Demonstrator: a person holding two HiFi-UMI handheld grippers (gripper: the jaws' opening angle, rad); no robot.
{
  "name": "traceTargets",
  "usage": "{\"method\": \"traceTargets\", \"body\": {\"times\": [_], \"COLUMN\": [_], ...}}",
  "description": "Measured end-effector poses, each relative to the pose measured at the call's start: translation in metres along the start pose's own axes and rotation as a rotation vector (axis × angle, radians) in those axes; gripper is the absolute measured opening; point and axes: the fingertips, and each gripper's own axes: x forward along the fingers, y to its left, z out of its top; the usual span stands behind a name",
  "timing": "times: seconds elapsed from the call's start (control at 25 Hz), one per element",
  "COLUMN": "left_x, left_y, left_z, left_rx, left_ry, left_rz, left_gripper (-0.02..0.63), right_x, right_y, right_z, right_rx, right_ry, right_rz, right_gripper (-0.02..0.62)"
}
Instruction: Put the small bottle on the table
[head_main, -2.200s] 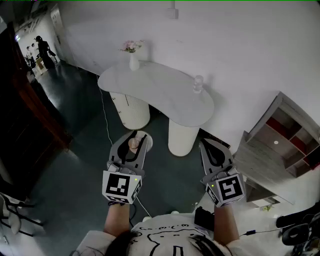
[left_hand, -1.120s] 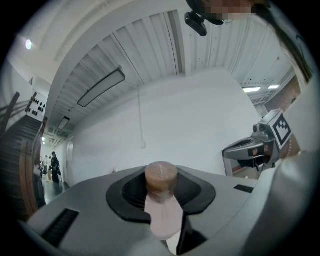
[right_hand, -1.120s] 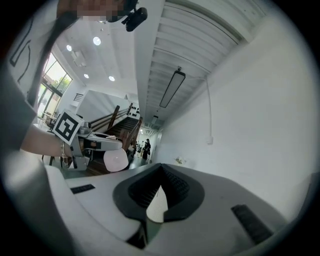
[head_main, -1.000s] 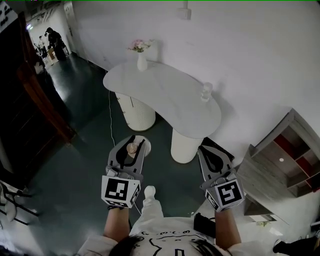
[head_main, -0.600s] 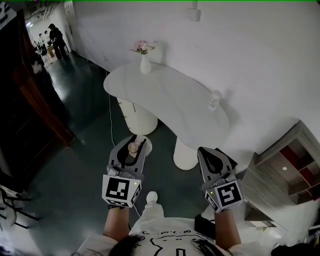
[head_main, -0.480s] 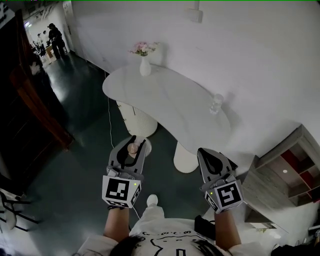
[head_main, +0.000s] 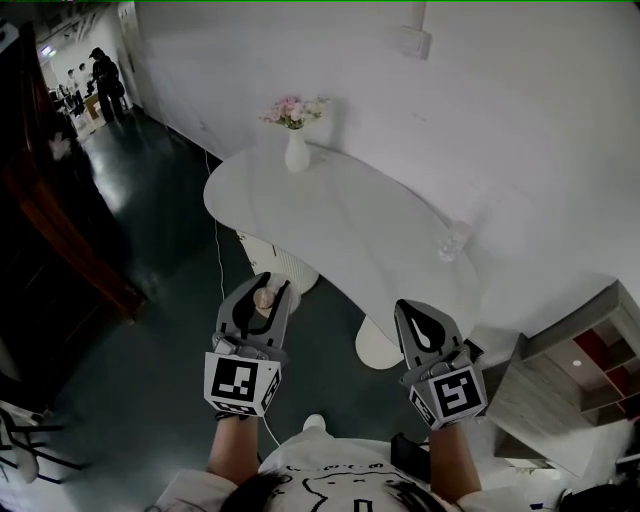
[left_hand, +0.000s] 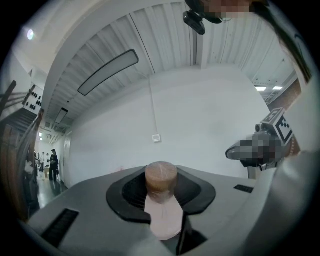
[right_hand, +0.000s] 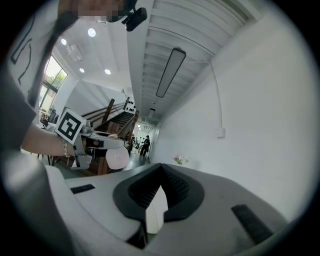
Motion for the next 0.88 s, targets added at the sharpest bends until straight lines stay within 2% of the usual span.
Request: {"method": "traceTargets", "body": {"times": [0.36,0.88], "left_x": [0.045,0.065], "left_y": [0.072,0.124], "left_z": [-0.019,-0.034], "left_rx": [0.002,-0.01], "left_ry": [-0.001,0.008], "left_rz": [-0.002,0.056], "left_gripper": [0.12,0.12], "right_x": [0.087,0.15], "right_y": [0.001,0.005], "right_z": [0.001,0.003], "right_rx": [0.002,-0.003], "right_ry": [-0.01,-0.014], "right_rz": [-0.008,0.037], "right_gripper": [-0.007,-0.007]}}
